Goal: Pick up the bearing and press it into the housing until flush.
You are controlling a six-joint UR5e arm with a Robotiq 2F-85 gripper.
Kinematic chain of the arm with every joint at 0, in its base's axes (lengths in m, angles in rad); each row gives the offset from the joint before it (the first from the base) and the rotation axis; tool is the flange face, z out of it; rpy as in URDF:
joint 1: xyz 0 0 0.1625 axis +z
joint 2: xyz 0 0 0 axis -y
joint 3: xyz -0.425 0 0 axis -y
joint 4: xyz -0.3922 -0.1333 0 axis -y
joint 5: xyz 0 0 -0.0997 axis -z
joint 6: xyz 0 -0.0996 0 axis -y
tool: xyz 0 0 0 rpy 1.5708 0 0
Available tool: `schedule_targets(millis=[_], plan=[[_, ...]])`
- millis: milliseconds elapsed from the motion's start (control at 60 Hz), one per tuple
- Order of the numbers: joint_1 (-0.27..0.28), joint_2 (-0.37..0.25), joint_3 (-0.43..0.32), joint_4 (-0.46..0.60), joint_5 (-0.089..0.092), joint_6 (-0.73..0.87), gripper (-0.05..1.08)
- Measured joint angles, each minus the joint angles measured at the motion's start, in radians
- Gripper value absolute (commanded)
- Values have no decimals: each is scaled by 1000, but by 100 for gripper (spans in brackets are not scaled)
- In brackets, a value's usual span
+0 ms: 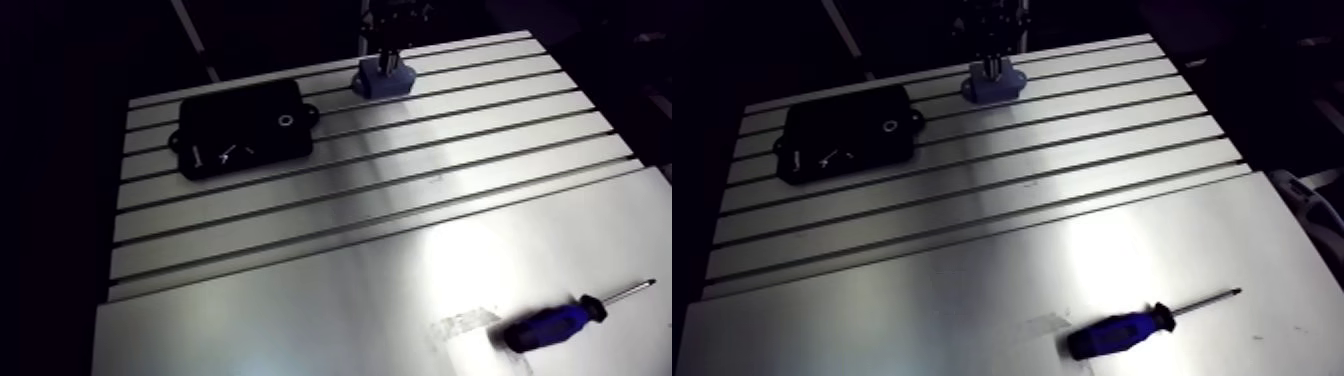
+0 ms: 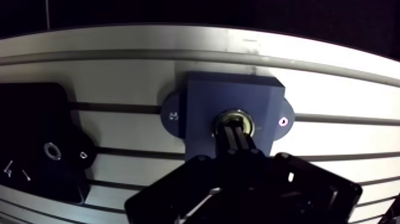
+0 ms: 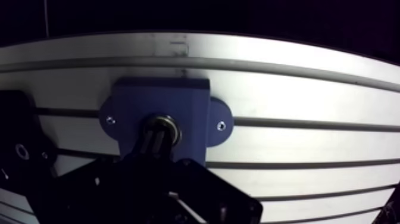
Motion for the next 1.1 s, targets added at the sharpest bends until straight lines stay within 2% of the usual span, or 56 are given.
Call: schedule_targets(millis=[867,1100], plan=[[2,-4,5,1,-3,0,107],[2,-26,-3,1,1,-2,107]])
